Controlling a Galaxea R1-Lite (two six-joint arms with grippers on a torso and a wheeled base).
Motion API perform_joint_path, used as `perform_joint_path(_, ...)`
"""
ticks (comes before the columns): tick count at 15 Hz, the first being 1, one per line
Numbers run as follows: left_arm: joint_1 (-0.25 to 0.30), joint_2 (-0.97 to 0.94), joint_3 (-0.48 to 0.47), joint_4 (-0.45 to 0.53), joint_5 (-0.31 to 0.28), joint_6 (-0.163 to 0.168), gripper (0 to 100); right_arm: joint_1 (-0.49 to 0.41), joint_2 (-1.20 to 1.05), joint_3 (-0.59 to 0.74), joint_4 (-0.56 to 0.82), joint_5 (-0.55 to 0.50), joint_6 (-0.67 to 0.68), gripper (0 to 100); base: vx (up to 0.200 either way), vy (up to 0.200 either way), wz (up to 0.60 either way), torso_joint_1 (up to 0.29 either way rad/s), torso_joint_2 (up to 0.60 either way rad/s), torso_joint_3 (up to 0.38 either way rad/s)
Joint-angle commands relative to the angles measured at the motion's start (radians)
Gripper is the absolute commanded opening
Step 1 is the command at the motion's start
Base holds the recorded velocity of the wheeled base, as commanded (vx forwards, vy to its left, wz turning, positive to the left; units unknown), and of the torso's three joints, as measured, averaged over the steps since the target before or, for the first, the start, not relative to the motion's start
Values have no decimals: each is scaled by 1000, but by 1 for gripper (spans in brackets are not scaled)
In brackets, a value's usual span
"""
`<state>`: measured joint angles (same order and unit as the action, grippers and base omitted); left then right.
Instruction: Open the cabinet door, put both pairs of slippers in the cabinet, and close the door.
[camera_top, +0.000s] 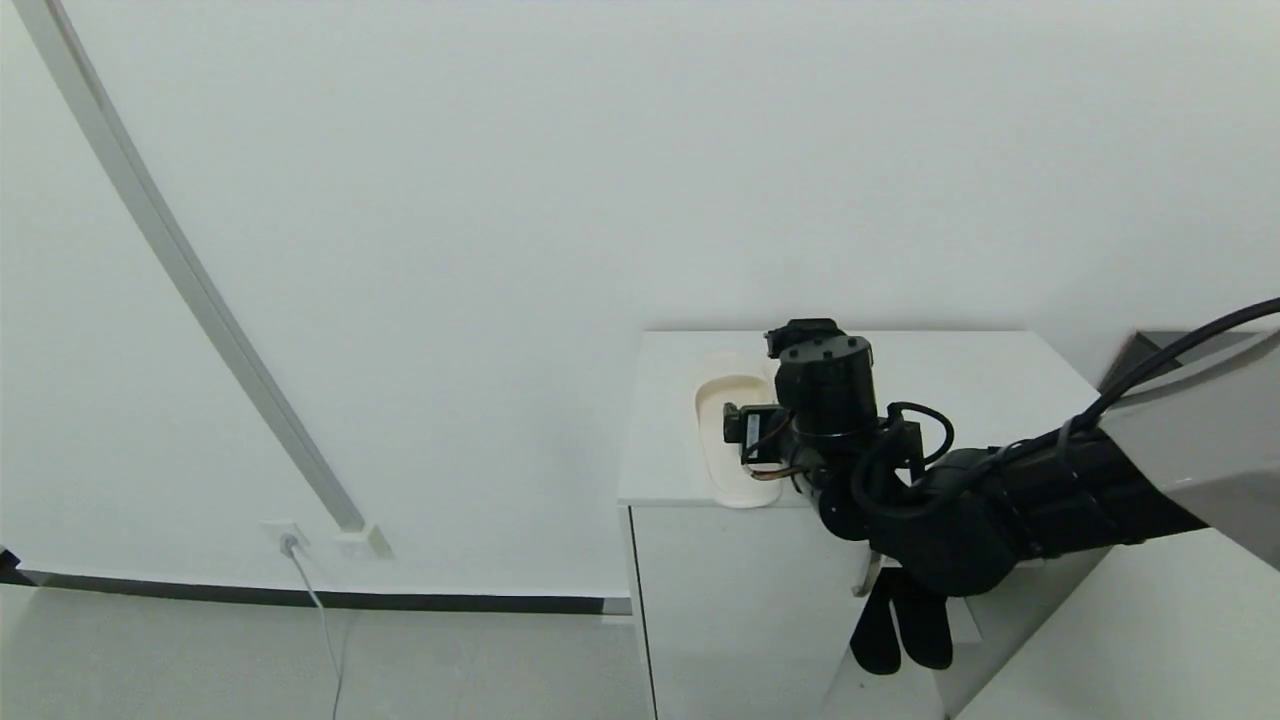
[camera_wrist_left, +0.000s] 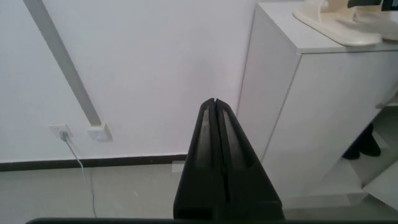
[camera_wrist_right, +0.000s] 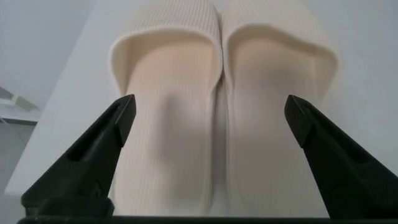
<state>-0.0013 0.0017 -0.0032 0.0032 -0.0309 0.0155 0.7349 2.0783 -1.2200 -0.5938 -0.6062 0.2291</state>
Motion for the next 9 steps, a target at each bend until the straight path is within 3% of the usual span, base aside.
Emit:
perform_joint_path(1,0,0,0,0,0,0,0,-5,48,-1,-27,2,-7,100,200,0,0,2,2,2)
perform_joint_path(6,0,0,0,0,0,0,0,-63,131,-30,-185,46,-117,100,0,0,0,0,0,0)
perform_joint_path(9,0,0,0,0,0,-2,0,-81,158,-58,-189,60,-122,100,0,0,0,0,0,0)
